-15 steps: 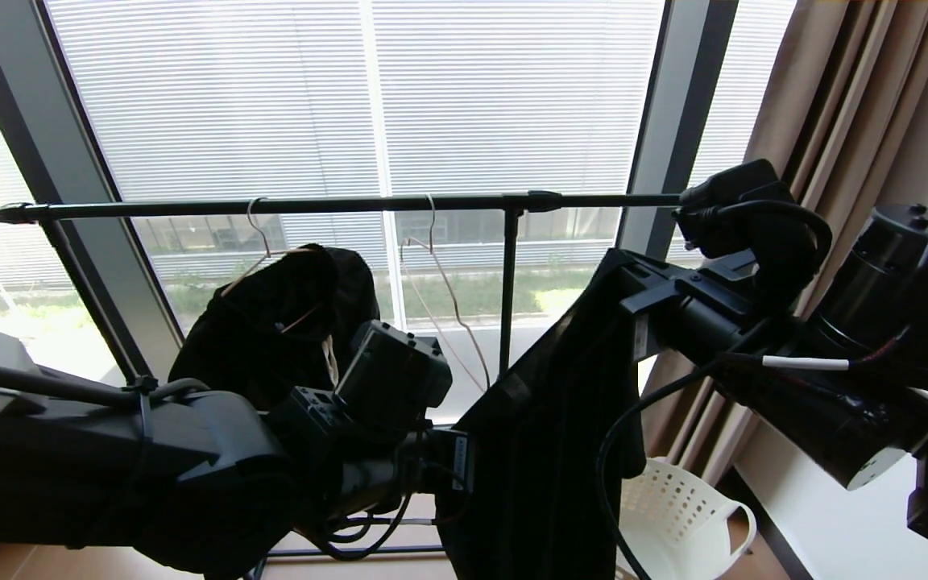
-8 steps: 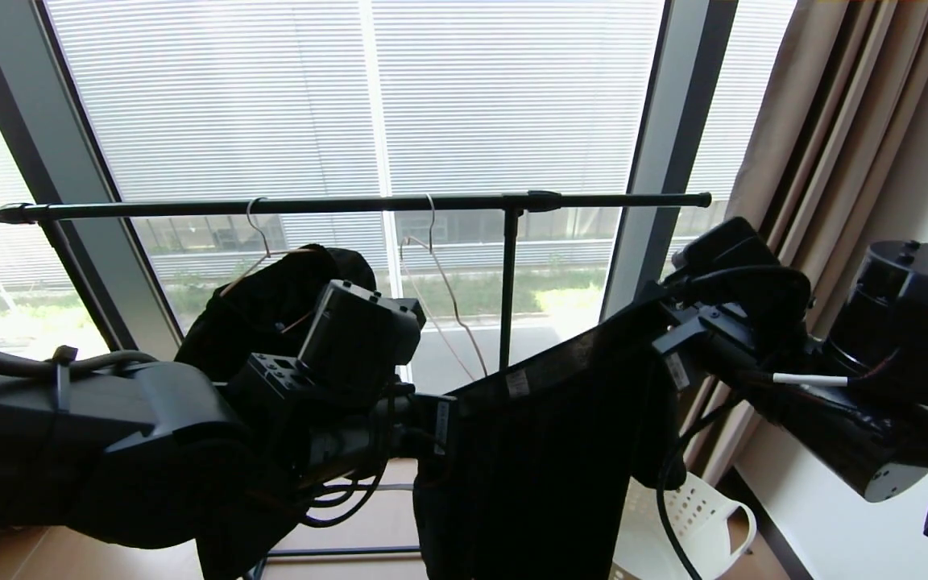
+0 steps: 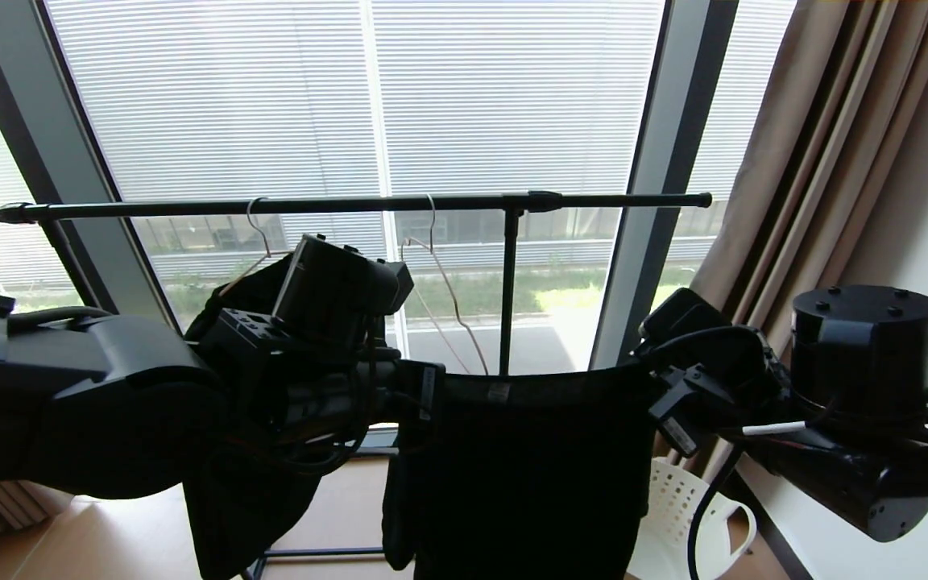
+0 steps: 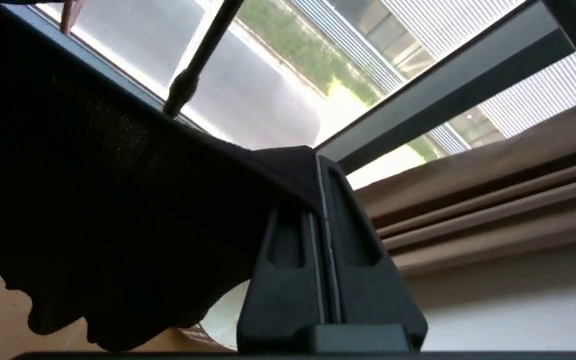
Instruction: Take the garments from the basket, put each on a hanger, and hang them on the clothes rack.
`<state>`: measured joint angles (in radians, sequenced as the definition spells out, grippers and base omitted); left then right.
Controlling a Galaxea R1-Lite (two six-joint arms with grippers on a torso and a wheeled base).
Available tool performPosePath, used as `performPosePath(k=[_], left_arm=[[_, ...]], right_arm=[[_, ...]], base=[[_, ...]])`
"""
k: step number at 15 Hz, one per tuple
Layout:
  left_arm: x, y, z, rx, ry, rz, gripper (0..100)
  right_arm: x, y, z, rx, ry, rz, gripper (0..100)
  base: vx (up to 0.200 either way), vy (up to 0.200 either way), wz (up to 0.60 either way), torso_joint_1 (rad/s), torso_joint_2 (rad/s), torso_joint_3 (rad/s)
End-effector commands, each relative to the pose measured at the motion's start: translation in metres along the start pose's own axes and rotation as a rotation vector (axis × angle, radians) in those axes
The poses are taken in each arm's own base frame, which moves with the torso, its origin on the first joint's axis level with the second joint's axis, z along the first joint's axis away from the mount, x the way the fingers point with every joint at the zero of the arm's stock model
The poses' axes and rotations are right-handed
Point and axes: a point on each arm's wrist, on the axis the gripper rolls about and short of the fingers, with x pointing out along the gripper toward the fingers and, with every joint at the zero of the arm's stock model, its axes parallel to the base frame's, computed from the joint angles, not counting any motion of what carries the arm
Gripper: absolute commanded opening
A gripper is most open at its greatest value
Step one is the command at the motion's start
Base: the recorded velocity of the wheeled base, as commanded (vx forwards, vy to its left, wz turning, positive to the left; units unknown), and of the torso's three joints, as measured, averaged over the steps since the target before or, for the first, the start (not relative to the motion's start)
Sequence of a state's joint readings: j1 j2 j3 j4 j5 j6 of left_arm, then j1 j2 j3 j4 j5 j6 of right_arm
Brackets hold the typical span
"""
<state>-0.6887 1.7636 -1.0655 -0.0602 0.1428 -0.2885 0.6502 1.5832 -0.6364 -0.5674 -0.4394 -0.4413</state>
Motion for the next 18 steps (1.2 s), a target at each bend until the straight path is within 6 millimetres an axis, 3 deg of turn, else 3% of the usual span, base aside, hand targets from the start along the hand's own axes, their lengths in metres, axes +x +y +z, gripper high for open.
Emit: performPosePath(k=[1,4,7,13,18], left_arm=[[-0.002,0.002,0.006,-0.002,-0.021,0.001,0],[0.003,0.006,0.034,-0.008,-0.048,-0.054,0],[0.008,0.000,0.054,-0.006,-0.057,-0.073,0],[0.006,-0.015,0.069,0.008,-0.077,-0.105,0],[0.003,-0.020,0.067,0.017,-0.070,-0.116,0]], right_arm=[[-0.008,-0.002,-0.003,-0.002,-0.003,0.008,0],[-0.047,0.014,0.000,-0.053,0.011,0.228,0],[-0.067,0.043,0.015,-0.008,0.007,0.388,0],[-0.064,0.100,0.057,0.211,0.010,0.532,0],[-0.052,0.113,0.077,0.417,0.039,0.527,0]], base=[[0.000,0.000,0.00,0.000,0.00,0.000],[0.000,0.000,0.00,0.000,0.00,0.000],[0.000,0.000,0.00,0.000,0.00,0.000],[0.000,0.000,0.00,0.000,0.00,0.000],[0.000,0.000,0.00,0.000,0.00,0.000]])
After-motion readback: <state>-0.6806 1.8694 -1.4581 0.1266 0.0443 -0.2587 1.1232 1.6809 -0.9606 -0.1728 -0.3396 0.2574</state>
